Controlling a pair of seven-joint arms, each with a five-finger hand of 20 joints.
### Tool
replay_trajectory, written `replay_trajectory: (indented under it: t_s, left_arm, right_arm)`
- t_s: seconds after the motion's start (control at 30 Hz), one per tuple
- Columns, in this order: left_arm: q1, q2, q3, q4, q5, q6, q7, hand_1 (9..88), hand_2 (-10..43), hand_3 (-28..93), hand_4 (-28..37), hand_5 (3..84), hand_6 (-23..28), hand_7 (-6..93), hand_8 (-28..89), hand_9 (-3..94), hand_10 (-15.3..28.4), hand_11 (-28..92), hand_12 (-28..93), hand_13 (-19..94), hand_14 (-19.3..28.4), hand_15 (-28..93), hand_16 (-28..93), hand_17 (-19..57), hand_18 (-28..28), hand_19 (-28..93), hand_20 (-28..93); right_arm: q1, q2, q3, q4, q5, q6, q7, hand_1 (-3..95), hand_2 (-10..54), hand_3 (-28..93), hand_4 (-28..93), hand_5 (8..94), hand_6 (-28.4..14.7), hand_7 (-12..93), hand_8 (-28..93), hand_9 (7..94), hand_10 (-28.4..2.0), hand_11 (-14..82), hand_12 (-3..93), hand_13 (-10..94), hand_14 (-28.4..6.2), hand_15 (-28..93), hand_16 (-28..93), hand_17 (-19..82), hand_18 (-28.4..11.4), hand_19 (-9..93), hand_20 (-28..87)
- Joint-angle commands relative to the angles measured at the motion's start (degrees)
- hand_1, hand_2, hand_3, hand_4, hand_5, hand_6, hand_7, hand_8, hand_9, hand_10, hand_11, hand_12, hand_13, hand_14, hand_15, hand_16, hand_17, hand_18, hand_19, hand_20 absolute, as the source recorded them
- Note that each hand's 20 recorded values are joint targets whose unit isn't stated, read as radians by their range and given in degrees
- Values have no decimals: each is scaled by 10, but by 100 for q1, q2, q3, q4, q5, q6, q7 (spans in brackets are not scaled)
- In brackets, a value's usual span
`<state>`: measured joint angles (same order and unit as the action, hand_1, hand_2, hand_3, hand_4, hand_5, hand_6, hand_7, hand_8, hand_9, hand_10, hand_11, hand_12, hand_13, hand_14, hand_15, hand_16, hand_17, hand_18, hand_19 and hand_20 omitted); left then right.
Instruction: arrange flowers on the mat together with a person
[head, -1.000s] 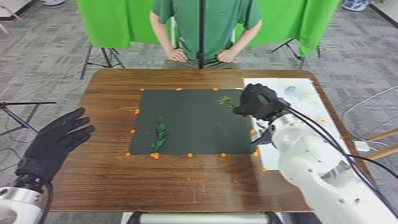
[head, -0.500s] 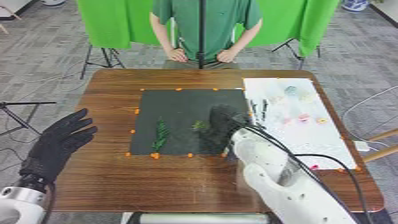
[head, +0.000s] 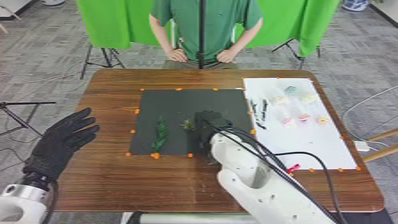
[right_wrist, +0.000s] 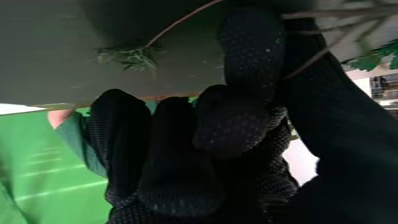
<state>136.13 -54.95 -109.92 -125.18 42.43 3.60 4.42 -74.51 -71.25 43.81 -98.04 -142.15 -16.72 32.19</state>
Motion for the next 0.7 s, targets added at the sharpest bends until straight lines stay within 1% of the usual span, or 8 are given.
replay_trajectory:
  t_s: [0.03, 0.13, 0.23, 0.3, 0.4, 0.5, 0.57, 0.7]
  left_arm:
    - [-27, 45, 60, 59, 6, -21, -98, 270, -36, 733, -275, 339, 35, 193, -100, 297, 114, 198, 182, 250, 144, 304, 5, -61, 210, 461, 82]
    - [-58, 52, 81, 67, 6, -28, -116, 271, -35, 734, -275, 339, 35, 193, -101, 297, 113, 199, 182, 250, 144, 304, 5, -60, 209, 461, 83]
    - [-70, 63, 72, 72, 8, -45, -133, 271, -35, 735, -277, 340, 35, 193, -101, 297, 113, 198, 182, 250, 143, 305, 5, -60, 208, 460, 84]
    - [-27, 51, 51, 59, 1, -17, -107, 271, -35, 735, -277, 340, 35, 193, -101, 298, 113, 198, 182, 250, 142, 305, 5, -60, 208, 459, 85]
    - [-33, 47, 56, 73, 5, -43, -102, 270, -36, 737, -276, 341, 35, 193, -102, 298, 112, 199, 182, 250, 142, 304, 5, -60, 208, 459, 85]
    - [-37, 50, 61, 72, 9, -53, -92, 270, -37, 738, -276, 341, 34, 194, -102, 298, 112, 199, 181, 249, 142, 305, 5, -60, 208, 458, 86]
    - [-51, 50, 57, 83, 9, -72, -97, 270, -37, 738, -277, 340, 34, 195, -102, 298, 112, 199, 181, 249, 142, 304, 4, -60, 207, 457, 86]
    - [-52, 60, 67, 78, 6, -55, -98, 270, -37, 740, -277, 339, 34, 195, -102, 297, 111, 199, 181, 248, 140, 301, 4, -60, 207, 457, 87]
  right_arm:
    - [97, -313, -147, 318, 45, -7, 200, 399, -95, 794, -216, 890, 25, 410, 130, 900, -73, 616, 380, 865, -65, 814, 329, 588, -205, 932, 699]
    - [141, -372, -171, 392, 46, -23, 241, 392, -95, 797, -212, 895, 26, 409, 97, 908, -73, 609, 380, 869, -65, 811, 331, 595, -205, 932, 699]
    - [82, -379, -116, 321, 109, -111, 260, 386, -94, 799, -210, 899, 26, 414, 57, 910, -74, 606, 385, 871, -64, 809, 333, 596, -206, 932, 702]
    - [32, -381, -91, 258, 78, -173, 206, 381, -93, 800, -208, 900, 26, 426, 9, 911, -74, 604, 386, 871, -65, 807, 337, 596, -207, 932, 700]
    - [-59, -397, -42, 169, 80, -155, 143, 358, -86, 798, -206, 905, 24, 431, -67, 912, -74, 601, 387, 871, -66, 806, 339, 596, -206, 932, 700]
    - [-89, -415, -16, 128, 116, -140, 141, 324, -78, 792, -210, 905, 23, 429, -81, 913, -75, 594, 386, 871, -69, 804, 339, 596, -207, 932, 699]
    - [-99, -433, 21, 103, 128, -124, 147, 288, -58, 784, -213, 907, 21, 425, -84, 915, -76, 591, 385, 871, -69, 803, 340, 596, -207, 932, 700]
    - [-94, -441, 81, 32, 147, -80, 140, 254, -54, 786, -219, 911, 20, 418, -83, 916, -76, 589, 385, 872, -69, 803, 338, 598, -207, 932, 699]
